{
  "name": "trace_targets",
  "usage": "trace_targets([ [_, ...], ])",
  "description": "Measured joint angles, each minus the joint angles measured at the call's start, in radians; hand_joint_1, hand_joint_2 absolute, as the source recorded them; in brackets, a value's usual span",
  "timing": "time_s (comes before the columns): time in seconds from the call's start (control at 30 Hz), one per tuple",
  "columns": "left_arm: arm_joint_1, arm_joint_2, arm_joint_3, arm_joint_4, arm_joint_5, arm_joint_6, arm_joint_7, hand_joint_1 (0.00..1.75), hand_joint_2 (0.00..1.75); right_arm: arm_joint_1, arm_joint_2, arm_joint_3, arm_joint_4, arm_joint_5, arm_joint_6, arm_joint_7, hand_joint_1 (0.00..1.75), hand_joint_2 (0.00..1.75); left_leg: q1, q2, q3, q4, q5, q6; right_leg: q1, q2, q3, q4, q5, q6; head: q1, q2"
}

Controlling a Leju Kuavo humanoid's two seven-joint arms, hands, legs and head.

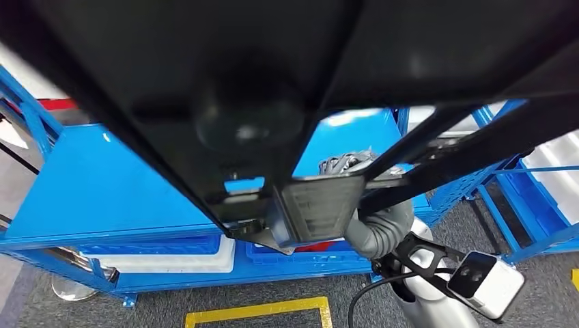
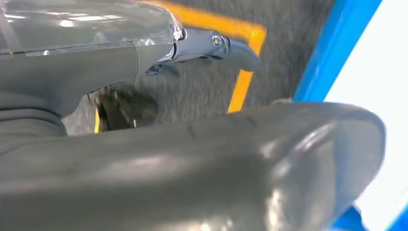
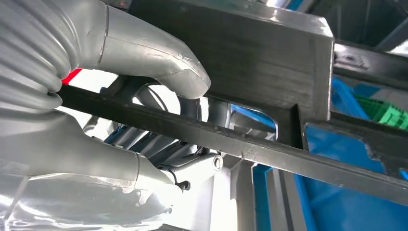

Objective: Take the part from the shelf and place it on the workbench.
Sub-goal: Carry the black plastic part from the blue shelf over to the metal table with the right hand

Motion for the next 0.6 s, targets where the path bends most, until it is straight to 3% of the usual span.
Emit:
trace_targets([
  [0.03,0.001,0.0,0.002,0.0,0.0,0.002,0.003,0.0,0.0,0.002,-0.005,0.002,0.002,0.0,0.0,-0.005,1.73,1.75,0.002,0.001,-0.004,-0.007,0.015,0.005,-0.001,0.001,-0.003,0.001,-0.006,0.005,0.0,0.0],
  [0.07,0.001,0.0,0.003,0.0,0.0,0.003,0.006,0.0,0.0,0.004,-0.011,0.004,0.003,0.0,-0.001,-0.011,1.73,1.75,0.004,0.002,-0.011,-0.015,0.031,0.01,-0.001,0.003,-0.01,0.016,-0.031,0.009,0.001,0.0],
  [0.17,0.001,-0.001,0.006,0.0,-0.001,0.004,0.009,0.0,0.0,0.015,-0.03,0.008,0.006,0.0,0.002,-0.027,1.73,1.75,0.008,0.005,-0.049,-0.02,0.071,0.015,-0.006,0.007,-0.053,0.172,-0.179,0.024,0.001,0.0],
  [0.2,0.002,-0.001,0.006,0.0,-0.002,0.004,0.009,0.0,0.0,0.02,-0.035,0.01,0.008,0.001,0.003,-0.03,1.73,1.75,0.008,0.005,-0.064,-0.019,0.082,0.013,-0.009,0.007,-0.062,0.231,-0.207,0.029,0.001,0.0],
  [0.23,0.003,-0.002,0.007,0.0,-0.003,0.004,0.009,0.0,0.0,0.024,-0.04,0.011,0.009,0.001,0.004,-0.032,1.73,1.75,0.009,0.005,-0.081,-0.016,0.092,0.011,-0.013,0.007,-0.059,0.268,-0.209,0.034,0.001,0.0],
  [0.27,0.003,-0.003,0.007,0.0,-0.004,0.004,0.01,0.0,0.0,0.026,-0.044,0.013,0.01,0.001,0.004,-0.035,1.73,1.75,0.011,0.006,-0.097,-0.011,0.101,0.006,-0.017,0.007,-0.04,0.272,-0.192,0.039,0.001,0.0],
  [0.33,0.003,-0.004,0.008,0.0,-0.006,0.005,0.01,0.0,0.0,0.028,-0.049,0.015,0.01,0.004,0.003,-0.037,1.73,1.75,0.017,0.006,-0.13,0.007,0.113,-0.004,-0.026,0.007,0.047,0.184,-0.154,0.049,0.001,0.0],
  [0.4,0.003,-0.003,0.01,-0.001,-0.008,0.006,0.009,0.0,0.0,0.03,-0.05,0.017,0.009,0.024,-0.001,-0.039,1.73,1.75,0.019,0.001,-0.158,0.03,0.117,-0.018,-0.028,0.013,0.135,0.064,-0.163,0.048,0.0,0.0],
  [0.43,0.003,-0.003,0.01,-0.001,-0.008,0.007,0.008,0.0,0.0,0.032,-0.052,0.018,0.009,0.042,-0.006,-0.04,1.73,1.75,0.018,-0.002,-0.166,0.037,0.12,-0.025,-0.026,0.016,0.156,0.03,-0.176,0.04,-0.001,0.0],
  [0.53,0.006,-0.003,0.015,-0.001,-0.01,0.006,0.003,0.0,0.0,0.041,-0.056,0.021,0.008,0.09,-0.017,-0.051,1.73,1.75,0.023,-0.012,-0.179,0.042,0.127,-0.047,-0.02,0.01,0.148,0.017,-0.171,0.005,-0.002,0.0],
  [0.6,0.01,-0.004,0.017,-0.001,-0.014,0.005,0.001,0.0,0.0,0.044,-0.057,0.022,0.005,0.109,-0.023,-0.062,1.73,1.75,0.028,-0.013,-0.205,0.096,0.076,-0.056,-0.019,0.001,0.135,0.013,-0.155,-0.013,-0.002,0.0],
])
